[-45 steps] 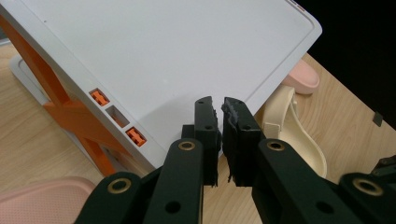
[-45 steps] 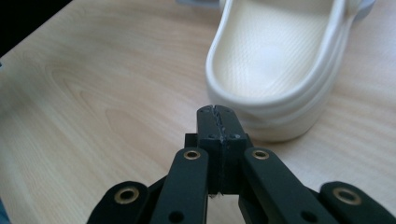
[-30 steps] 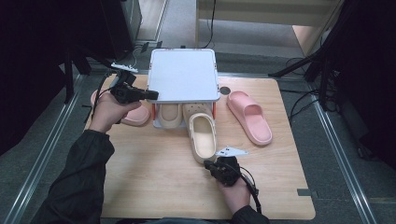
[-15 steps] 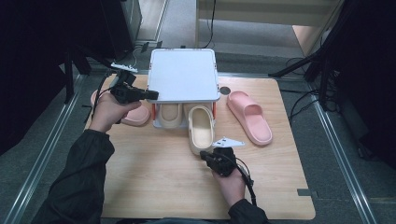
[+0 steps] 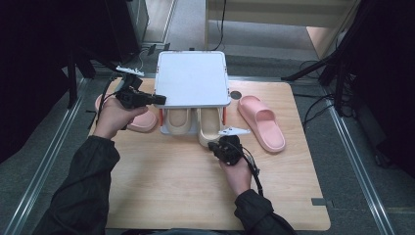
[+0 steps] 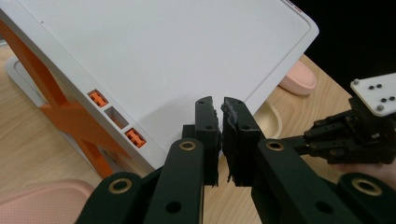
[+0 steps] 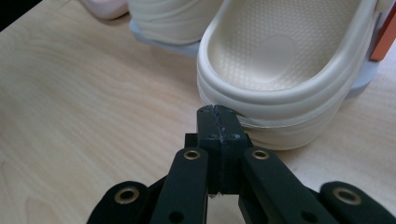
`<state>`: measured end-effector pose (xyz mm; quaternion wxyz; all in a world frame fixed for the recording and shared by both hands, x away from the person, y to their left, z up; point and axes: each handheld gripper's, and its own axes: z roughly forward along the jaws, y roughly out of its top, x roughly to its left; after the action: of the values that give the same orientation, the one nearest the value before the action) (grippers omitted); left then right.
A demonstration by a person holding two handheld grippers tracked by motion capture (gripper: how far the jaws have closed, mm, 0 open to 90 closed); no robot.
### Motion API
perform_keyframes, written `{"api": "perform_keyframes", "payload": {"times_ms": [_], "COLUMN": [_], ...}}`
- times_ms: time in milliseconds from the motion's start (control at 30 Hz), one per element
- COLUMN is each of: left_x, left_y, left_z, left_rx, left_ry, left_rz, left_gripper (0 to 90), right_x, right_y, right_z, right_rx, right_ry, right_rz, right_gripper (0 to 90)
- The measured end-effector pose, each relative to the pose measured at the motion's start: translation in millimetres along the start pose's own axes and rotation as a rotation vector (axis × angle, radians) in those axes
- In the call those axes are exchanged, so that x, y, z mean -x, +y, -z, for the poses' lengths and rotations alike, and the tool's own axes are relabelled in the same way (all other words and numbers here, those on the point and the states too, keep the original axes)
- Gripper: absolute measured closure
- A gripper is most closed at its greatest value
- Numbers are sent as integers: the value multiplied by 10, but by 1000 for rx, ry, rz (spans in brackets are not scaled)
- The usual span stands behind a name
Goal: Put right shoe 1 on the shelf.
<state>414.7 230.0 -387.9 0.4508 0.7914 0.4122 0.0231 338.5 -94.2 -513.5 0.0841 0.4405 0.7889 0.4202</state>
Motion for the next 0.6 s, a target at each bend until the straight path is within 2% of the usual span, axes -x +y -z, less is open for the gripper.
{"api": "perform_keyframes", "payload": {"times_ms": [200, 433, 600], "left_x": [1, -9, 3], "left_y": [-1, -1, 3], "left_z": [-1, 1, -2], "left_rx": [1, 1, 0], "left_ry": [-2, -5, 1], "left_rz": [4, 2, 1], "left_gripper": [844, 844, 844], "right_x": [62, 123, 172], "right_y": [146, 213, 250], "right_z": [-110, -204, -256], "right_rx": [4, 20, 32], "right_ry": [-6, -7, -11], "right_rz": [4, -3, 15], "right_gripper": [900, 900, 900]}}
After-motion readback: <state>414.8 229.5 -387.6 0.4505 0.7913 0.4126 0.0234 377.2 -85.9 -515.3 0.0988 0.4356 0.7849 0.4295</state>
